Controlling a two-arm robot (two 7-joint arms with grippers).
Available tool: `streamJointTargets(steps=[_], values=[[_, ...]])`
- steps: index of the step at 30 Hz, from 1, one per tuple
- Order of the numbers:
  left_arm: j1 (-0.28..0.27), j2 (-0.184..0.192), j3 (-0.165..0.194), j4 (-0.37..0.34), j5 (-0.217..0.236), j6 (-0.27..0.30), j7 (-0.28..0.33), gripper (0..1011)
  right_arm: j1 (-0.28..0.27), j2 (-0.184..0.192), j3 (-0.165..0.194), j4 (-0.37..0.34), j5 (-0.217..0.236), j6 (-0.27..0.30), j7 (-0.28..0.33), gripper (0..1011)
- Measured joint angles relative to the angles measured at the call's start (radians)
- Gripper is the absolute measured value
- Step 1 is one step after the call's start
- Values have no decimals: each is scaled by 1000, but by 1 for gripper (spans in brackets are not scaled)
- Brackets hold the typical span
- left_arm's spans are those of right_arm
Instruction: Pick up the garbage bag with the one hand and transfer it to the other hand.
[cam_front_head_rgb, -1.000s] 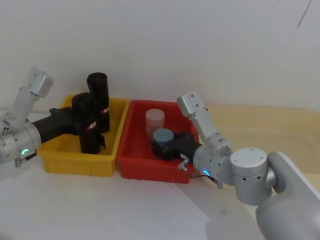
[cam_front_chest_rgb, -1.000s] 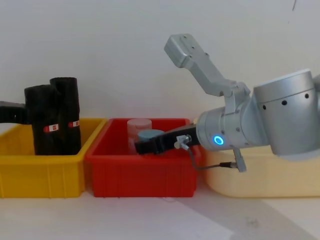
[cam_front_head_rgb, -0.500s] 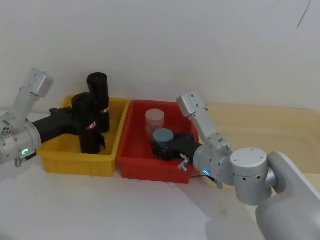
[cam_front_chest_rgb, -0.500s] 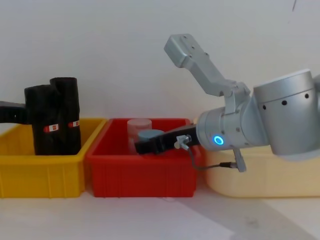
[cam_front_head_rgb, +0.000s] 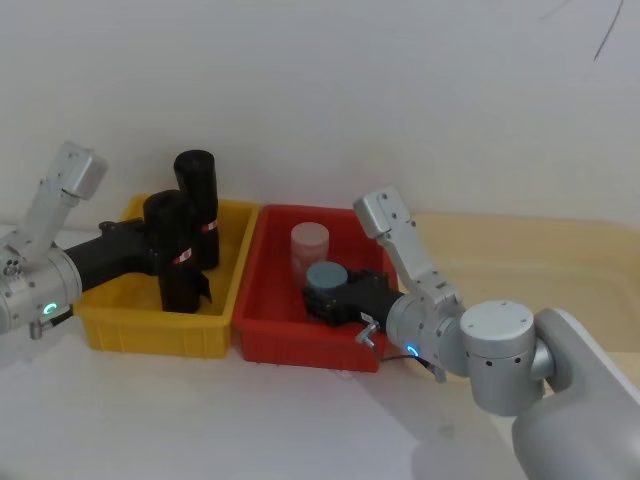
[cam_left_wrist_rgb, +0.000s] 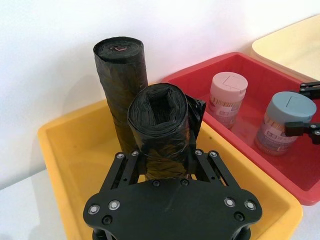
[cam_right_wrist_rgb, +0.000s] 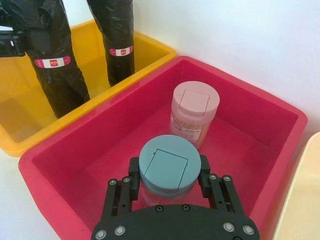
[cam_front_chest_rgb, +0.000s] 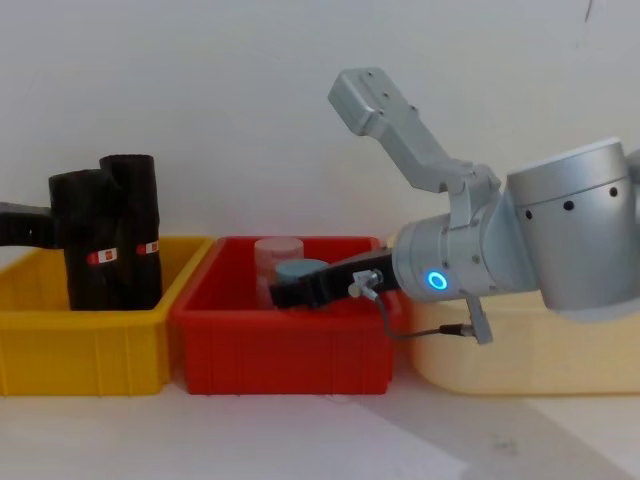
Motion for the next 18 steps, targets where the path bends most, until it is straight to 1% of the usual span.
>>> streamJointTargets(steps=[18], values=[[0,0,0,0,0,0,0,400,0,0,0,0,0,0,0,666]])
